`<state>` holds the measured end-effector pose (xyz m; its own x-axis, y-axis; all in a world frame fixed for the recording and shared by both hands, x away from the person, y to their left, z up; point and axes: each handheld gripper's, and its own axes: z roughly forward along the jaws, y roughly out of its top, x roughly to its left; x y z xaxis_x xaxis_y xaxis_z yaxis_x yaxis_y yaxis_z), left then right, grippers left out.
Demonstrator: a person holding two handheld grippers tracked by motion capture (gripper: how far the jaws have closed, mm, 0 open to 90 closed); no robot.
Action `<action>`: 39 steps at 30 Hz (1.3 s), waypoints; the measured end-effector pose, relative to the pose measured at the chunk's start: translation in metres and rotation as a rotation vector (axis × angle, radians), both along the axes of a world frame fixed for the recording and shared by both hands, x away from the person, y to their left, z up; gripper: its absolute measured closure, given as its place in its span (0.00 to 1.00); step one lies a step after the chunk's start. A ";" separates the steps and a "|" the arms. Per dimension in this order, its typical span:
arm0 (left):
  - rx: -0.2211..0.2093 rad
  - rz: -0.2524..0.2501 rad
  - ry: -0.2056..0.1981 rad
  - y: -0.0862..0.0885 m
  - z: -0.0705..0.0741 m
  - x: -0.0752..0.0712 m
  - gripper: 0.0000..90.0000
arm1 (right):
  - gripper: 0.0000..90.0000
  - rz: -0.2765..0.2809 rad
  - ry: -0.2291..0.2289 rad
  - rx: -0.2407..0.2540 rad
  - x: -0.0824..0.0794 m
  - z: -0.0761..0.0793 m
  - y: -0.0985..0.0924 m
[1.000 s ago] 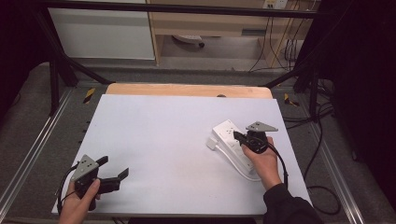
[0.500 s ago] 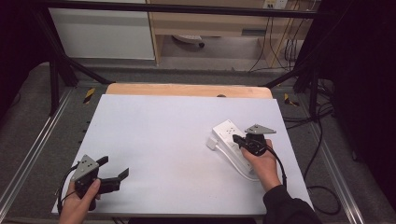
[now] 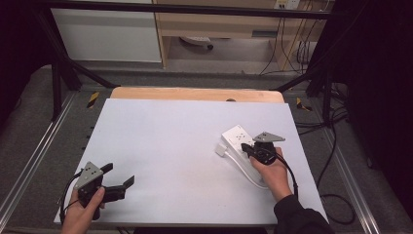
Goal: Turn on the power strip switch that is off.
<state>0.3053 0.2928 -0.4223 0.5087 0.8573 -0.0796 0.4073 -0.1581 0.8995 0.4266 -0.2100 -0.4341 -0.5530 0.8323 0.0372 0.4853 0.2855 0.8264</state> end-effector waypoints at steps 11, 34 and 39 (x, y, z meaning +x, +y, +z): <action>0.001 0.002 0.001 0.000 0.000 0.000 0.07 | 1.00 -0.001 0.009 -0.011 -0.002 -0.004 0.001; 0.009 0.004 0.007 -0.002 -0.001 0.000 0.07 | 1.00 -0.004 -0.003 -0.024 -0.005 -0.007 -0.001; 0.011 0.007 0.011 -0.001 -0.002 0.001 0.07 | 1.00 -0.006 -0.009 -0.019 -0.005 -0.007 -0.001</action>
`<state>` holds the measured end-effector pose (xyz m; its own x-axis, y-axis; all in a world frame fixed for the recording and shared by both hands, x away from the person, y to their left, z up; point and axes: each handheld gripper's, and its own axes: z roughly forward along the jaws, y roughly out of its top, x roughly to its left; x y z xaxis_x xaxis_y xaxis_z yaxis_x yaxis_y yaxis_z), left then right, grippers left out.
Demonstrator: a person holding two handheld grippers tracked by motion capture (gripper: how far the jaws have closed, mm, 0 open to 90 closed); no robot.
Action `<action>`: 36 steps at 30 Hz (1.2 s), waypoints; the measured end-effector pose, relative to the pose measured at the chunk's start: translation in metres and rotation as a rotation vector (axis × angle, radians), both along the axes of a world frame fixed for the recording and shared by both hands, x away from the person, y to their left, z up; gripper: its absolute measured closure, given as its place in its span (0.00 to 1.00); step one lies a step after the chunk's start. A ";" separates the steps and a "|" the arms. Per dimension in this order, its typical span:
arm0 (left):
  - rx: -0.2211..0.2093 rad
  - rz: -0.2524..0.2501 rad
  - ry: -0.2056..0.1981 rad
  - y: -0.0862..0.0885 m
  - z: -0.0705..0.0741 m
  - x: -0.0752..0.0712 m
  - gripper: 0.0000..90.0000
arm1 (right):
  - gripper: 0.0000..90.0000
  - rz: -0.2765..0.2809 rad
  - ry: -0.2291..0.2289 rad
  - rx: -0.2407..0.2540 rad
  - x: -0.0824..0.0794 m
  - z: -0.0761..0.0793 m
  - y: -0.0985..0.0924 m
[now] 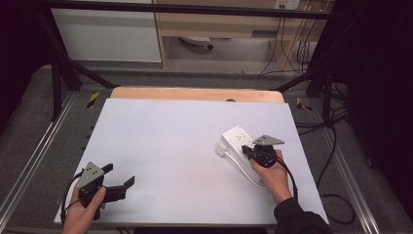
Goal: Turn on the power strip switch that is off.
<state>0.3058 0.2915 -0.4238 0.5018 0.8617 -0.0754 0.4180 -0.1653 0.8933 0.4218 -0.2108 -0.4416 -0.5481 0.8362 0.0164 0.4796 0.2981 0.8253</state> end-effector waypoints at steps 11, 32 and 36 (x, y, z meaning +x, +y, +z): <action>0.001 -0.003 -0.001 0.000 0.000 0.000 0.07 | 1.00 -0.002 0.004 0.003 0.000 0.000 0.001; 0.002 -0.002 -0.001 0.000 0.000 0.000 0.07 | 1.00 -0.005 0.028 -0.003 0.002 0.000 0.001; 0.003 -0.003 -0.001 0.000 0.000 0.000 0.07 | 1.00 -0.008 0.031 0.004 0.002 0.000 0.001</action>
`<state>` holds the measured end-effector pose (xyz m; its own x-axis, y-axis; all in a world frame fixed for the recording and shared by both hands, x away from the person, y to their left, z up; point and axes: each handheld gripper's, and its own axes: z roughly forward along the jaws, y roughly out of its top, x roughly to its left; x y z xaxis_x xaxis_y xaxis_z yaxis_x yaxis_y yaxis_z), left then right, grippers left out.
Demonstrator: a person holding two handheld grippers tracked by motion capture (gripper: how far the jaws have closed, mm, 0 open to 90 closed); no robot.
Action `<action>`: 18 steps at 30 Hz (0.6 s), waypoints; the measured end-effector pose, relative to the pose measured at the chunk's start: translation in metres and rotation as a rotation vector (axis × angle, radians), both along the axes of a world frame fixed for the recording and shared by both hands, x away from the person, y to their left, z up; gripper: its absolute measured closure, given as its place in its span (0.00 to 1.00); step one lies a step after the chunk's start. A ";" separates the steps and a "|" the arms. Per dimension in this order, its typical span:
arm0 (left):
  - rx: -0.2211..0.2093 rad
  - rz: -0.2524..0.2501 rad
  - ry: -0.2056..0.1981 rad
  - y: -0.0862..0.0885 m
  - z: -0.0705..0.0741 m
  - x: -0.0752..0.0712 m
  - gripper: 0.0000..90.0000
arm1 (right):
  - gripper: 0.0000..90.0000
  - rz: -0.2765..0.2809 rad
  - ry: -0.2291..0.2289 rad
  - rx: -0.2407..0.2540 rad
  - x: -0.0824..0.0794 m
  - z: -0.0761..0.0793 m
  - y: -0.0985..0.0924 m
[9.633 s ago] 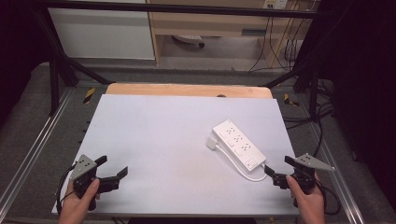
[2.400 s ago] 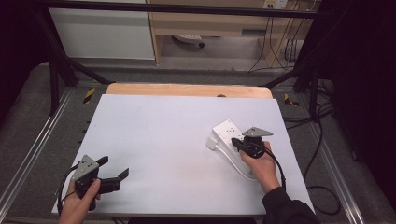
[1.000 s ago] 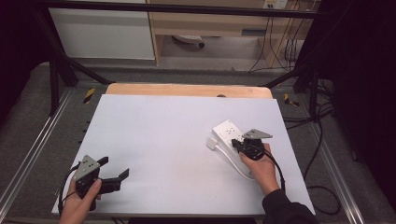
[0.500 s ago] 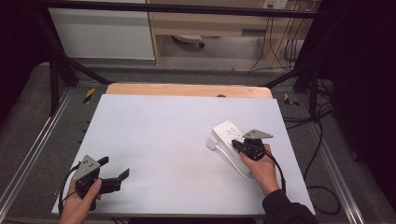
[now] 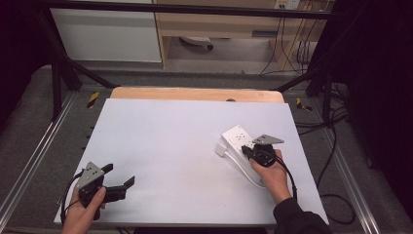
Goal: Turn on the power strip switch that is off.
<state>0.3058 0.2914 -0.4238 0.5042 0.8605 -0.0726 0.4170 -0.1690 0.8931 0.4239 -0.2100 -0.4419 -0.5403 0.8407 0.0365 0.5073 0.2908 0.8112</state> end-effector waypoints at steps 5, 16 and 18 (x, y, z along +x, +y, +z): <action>-0.001 0.001 0.000 0.000 0.000 0.000 0.07 | 1.00 -0.004 -0.002 0.005 0.001 0.000 0.000; -0.001 0.004 0.001 0.000 0.000 0.000 0.07 | 1.00 -0.009 -0.011 0.031 0.001 0.002 -0.002; -0.001 0.004 0.001 0.000 0.000 0.000 0.07 | 1.00 -0.008 -0.009 0.028 0.001 0.001 -0.002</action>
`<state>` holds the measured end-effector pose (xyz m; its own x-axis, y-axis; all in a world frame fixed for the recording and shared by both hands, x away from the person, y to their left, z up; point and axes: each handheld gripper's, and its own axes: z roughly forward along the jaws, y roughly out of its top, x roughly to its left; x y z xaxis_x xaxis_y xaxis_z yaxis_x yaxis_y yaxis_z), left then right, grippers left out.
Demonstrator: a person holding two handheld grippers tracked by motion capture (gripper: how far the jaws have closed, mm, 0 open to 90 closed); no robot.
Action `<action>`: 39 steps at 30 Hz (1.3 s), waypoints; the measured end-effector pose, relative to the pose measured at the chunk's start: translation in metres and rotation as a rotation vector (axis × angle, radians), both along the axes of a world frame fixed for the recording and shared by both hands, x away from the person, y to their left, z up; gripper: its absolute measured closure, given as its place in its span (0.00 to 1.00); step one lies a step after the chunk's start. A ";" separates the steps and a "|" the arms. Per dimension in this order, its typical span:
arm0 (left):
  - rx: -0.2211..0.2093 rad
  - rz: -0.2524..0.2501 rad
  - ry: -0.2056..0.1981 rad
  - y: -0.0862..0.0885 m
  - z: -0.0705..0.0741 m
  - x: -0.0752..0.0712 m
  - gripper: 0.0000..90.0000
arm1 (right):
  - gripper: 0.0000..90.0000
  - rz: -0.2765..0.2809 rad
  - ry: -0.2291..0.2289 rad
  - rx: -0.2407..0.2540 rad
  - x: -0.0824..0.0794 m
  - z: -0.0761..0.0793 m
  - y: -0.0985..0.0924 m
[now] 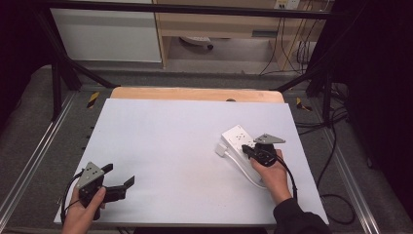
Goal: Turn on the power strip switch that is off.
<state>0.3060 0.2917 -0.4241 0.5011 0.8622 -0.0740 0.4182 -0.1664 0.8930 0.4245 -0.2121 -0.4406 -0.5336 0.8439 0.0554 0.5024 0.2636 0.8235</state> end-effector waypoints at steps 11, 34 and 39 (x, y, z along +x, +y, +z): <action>0.000 0.000 0.001 0.000 0.000 0.000 0.07 | 0.99 -0.004 -0.009 0.014 0.000 0.002 -0.001; -0.001 0.002 -0.001 0.001 0.000 0.000 0.07 | 0.85 -0.015 -0.028 0.055 -0.001 0.008 -0.005; -0.002 0.005 -0.001 0.001 0.000 0.000 0.07 | 0.79 -0.019 -0.025 0.063 -0.002 0.010 -0.006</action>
<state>0.3057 0.2924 -0.4240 0.4971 0.8644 -0.0751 0.4181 -0.1628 0.8937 0.4228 -0.2177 -0.4308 -0.5196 0.8490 0.0954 0.4856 0.2016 0.8506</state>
